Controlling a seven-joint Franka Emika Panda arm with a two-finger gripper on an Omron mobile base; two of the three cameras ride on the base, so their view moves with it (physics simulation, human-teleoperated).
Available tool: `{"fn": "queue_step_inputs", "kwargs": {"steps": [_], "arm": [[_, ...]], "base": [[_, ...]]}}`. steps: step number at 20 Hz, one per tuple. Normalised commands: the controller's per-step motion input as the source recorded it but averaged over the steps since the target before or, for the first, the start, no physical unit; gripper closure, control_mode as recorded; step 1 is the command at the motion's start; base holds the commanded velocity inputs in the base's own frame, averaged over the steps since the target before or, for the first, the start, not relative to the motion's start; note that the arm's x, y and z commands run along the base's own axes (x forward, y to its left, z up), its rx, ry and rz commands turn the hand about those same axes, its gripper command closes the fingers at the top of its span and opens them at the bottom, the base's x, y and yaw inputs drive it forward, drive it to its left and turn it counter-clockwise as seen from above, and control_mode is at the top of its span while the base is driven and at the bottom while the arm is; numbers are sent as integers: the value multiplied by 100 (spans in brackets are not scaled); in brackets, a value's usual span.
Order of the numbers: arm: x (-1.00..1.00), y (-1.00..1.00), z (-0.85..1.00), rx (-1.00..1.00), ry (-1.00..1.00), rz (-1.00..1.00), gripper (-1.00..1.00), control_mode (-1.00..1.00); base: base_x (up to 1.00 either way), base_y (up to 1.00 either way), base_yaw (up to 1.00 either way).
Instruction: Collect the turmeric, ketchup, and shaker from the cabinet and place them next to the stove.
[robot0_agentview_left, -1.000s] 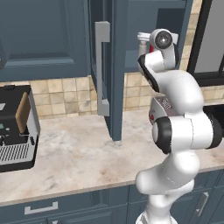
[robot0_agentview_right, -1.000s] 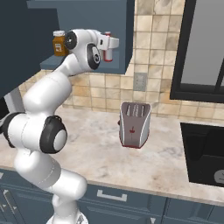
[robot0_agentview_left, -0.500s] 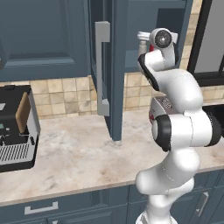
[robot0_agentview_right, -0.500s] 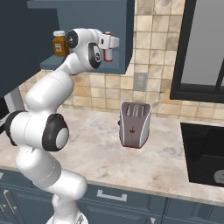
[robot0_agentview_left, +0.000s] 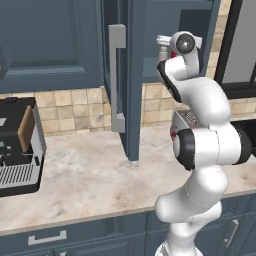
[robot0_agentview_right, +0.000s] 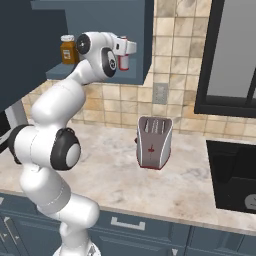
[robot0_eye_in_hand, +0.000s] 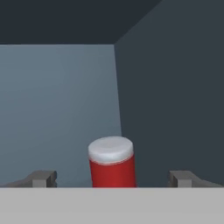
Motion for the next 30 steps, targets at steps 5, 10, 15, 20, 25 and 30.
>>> {"fn": "queue_step_inputs", "kwargs": {"steps": [5,10,15,20,25,30], "arm": [[6,-7,0,0,0,0,100,-100],[0,-3,0,0,0,0,100,-100],[-5,0,0,0,0,-1,100,-100],[-31,0,0,0,0,-5,100,-100],[-53,0,0,0,0,-7,100,-100],[-63,0,0,0,0,-5,100,-100]], "base": [[0,0,0],[0,0,0],[0,0,0],[0,0,0],[0,0,0],[0,0,0]]}}
